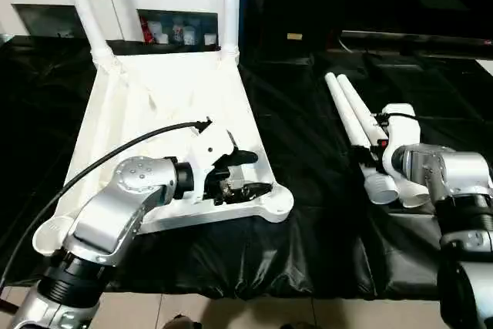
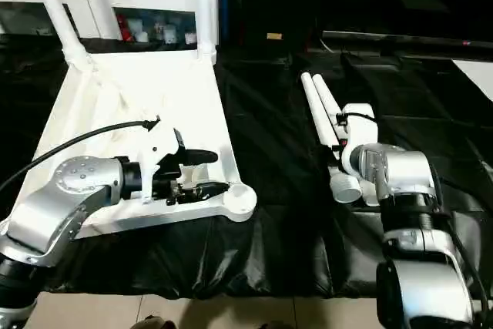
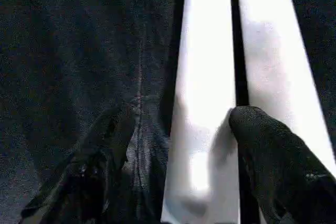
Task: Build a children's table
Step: Pick table leg
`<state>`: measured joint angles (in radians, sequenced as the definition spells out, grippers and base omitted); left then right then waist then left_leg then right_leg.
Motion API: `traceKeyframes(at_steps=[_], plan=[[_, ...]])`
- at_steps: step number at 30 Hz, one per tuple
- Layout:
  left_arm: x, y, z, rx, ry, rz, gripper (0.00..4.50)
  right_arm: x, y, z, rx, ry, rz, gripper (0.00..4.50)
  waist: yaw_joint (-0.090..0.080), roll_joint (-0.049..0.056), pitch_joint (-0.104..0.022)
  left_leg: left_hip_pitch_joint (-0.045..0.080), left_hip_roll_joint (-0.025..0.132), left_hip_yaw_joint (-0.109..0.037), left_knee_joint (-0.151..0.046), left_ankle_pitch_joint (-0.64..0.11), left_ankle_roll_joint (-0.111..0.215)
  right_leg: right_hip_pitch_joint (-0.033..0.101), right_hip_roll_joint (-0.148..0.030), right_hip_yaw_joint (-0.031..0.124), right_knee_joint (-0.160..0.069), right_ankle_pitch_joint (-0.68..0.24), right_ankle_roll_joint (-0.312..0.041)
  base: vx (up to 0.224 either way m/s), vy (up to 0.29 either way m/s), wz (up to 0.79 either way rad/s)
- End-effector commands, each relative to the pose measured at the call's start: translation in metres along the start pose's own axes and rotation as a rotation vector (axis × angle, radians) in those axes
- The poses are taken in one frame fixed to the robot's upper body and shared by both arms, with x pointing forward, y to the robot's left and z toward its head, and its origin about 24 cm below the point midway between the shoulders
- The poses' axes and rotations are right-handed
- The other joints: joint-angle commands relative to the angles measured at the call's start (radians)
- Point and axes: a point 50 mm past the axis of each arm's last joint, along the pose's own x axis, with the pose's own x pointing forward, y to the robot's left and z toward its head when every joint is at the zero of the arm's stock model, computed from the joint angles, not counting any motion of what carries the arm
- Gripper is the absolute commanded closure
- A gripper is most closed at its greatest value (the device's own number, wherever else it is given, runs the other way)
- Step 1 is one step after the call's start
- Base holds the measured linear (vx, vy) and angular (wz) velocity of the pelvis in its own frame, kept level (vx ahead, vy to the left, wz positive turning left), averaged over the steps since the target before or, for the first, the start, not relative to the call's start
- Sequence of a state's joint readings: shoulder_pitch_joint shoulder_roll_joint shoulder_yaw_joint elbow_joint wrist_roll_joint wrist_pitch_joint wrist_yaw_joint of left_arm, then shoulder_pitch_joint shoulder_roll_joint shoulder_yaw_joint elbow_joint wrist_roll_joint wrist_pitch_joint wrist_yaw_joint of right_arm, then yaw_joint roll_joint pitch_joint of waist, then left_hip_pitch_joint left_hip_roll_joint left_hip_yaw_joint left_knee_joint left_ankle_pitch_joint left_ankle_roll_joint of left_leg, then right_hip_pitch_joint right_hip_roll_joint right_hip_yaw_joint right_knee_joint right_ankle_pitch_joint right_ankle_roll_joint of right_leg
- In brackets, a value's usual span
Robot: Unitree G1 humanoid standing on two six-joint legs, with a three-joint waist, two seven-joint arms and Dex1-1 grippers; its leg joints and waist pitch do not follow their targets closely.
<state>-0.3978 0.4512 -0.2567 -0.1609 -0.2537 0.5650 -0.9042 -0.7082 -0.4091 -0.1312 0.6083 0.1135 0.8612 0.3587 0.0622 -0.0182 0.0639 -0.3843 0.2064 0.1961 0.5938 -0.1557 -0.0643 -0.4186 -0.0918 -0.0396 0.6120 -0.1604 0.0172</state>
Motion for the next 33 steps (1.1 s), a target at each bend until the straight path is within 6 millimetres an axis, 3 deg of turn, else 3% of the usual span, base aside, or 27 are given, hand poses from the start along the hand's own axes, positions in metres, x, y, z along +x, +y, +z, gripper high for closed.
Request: traceKeyframes(at_steps=[1, 13, 14, 17, 24, 33], plan=[[0.001, -0.003, 0.003, 0.013, 0.003, -0.025, 1.15, 0.000, -0.002, 0.002, 0.001, 0.001, 0.003, 1.18, 0.005, -0.002, -0.077, 0.022, 0.004, -0.005, -0.064, -0.271, -0.053, 0.043, -0.025, 0.021, -0.072, -0.302, -0.172, 0.000, 0.000, 0.00], [-0.001, -0.002, 0.005, 0.020, 0.007, -0.030, 1.15, 0.010, 0.004, -0.009, 0.049, 0.076, 0.089, 1.18, 0.006, -0.001, -0.077, 0.022, 0.006, -0.006, -0.063, -0.281, -0.049, 0.044, -0.025, 0.020, -0.071, -0.301, -0.185, 0.000, 0.000, 0.00], [-0.001, -0.002, 0.006, 0.019, 0.007, -0.031, 1.08, 0.010, 0.005, -0.009, 0.049, 0.079, 0.095, 1.47, 0.006, -0.001, -0.077, 0.022, 0.006, -0.006, -0.063, -0.281, -0.049, 0.044, -0.025, 0.020, -0.071, -0.301, -0.185, 0.000, 0.000, 0.00], [-0.001, -0.002, 0.007, 0.016, -0.001, -0.037, 1.08, 0.011, 0.006, -0.011, 0.038, 0.116, 0.108, 1.57, 0.006, -0.002, -0.077, 0.020, 0.006, -0.006, -0.064, -0.277, -0.049, 0.045, -0.025, 0.019, -0.070, -0.298, -0.189, 0.000, 0.000, 0.00], [-0.001, 0.002, 0.007, 0.030, 0.003, -0.007, 1.08, 0.013, 0.002, -0.014, 0.053, 0.133, 0.090, 2.35, 0.006, -0.001, -0.075, 0.023, 0.007, -0.007, -0.063, -0.301, -0.057, 0.041, -0.026, 0.019, -0.074, -0.343, -0.179, 0.000, 0.000, 0.00], [0.003, 0.012, 0.012, 0.049, -0.023, 0.085, 1.08, 0.014, 0.004, -0.012, 0.096, 0.100, 0.129, 2.59, 0.007, -0.004, -0.075, 0.021, 0.006, -0.009, -0.063, -0.312, -0.058, 0.041, -0.027, 0.018, -0.076, -0.360, -0.169, 0.000, 0.000, 0.00]])
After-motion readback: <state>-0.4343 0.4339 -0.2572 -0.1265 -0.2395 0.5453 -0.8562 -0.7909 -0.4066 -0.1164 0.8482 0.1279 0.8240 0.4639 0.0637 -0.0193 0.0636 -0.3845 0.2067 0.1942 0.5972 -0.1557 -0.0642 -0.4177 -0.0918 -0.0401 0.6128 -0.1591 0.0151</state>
